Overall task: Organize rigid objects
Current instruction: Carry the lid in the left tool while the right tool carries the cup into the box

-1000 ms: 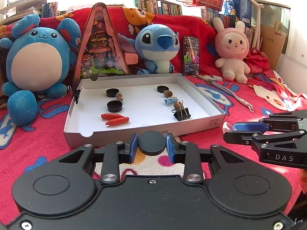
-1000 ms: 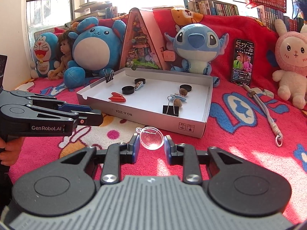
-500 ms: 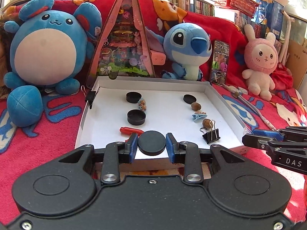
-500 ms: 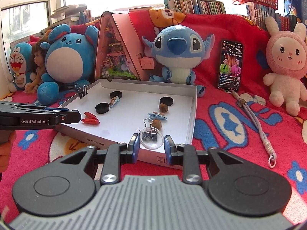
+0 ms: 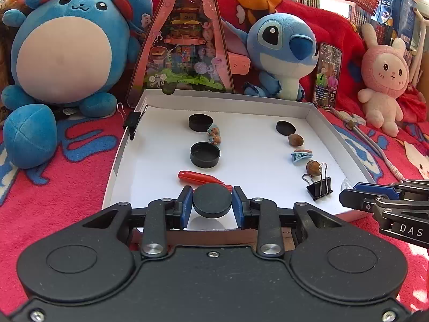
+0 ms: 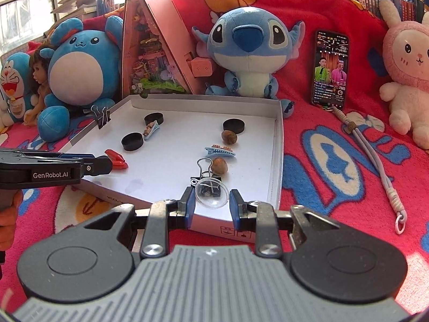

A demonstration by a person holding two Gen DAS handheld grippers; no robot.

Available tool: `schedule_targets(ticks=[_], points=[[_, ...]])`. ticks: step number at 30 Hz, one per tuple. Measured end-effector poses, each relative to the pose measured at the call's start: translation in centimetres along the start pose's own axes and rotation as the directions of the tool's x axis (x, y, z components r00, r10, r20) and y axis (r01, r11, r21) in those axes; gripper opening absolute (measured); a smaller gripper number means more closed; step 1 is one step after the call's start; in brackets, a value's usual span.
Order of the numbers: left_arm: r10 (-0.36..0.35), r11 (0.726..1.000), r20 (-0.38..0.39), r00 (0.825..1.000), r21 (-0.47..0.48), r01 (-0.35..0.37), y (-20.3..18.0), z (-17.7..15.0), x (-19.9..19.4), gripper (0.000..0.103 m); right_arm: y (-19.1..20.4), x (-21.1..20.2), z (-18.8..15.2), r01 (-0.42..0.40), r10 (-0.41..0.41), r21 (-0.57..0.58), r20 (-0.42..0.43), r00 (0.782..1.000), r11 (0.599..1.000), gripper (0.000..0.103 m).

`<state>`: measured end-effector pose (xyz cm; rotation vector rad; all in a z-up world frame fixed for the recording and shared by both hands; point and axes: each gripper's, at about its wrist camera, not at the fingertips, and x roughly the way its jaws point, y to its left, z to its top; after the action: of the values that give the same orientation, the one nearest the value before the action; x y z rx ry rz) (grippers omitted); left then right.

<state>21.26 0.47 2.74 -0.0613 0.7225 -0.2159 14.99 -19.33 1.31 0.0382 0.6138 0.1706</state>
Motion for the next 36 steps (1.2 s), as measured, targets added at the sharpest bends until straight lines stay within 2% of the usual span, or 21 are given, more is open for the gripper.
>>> schedule_targets(ticks=[15,32,36], points=[[0.018,1.000,-0.005,1.000,0.011,-0.018,-0.1,0.0,1.0,0.030,0.1,2.2,0.8,-0.003,0.007,0.049,-0.073,0.997,0.999,0.034],[0.032,0.999,0.014,0.999,0.036,-0.033,-0.4,0.1,1.4,0.030,0.1,2.9,0.8,0.004,0.001,0.062,-0.076,0.997,0.998,0.034],[0.034,0.999,0.014,0.999,0.038,-0.035,-0.5,0.1,1.4,0.030,0.2,2.9,0.8,0.004,0.000,0.060,-0.076,0.997,0.998,0.039]])
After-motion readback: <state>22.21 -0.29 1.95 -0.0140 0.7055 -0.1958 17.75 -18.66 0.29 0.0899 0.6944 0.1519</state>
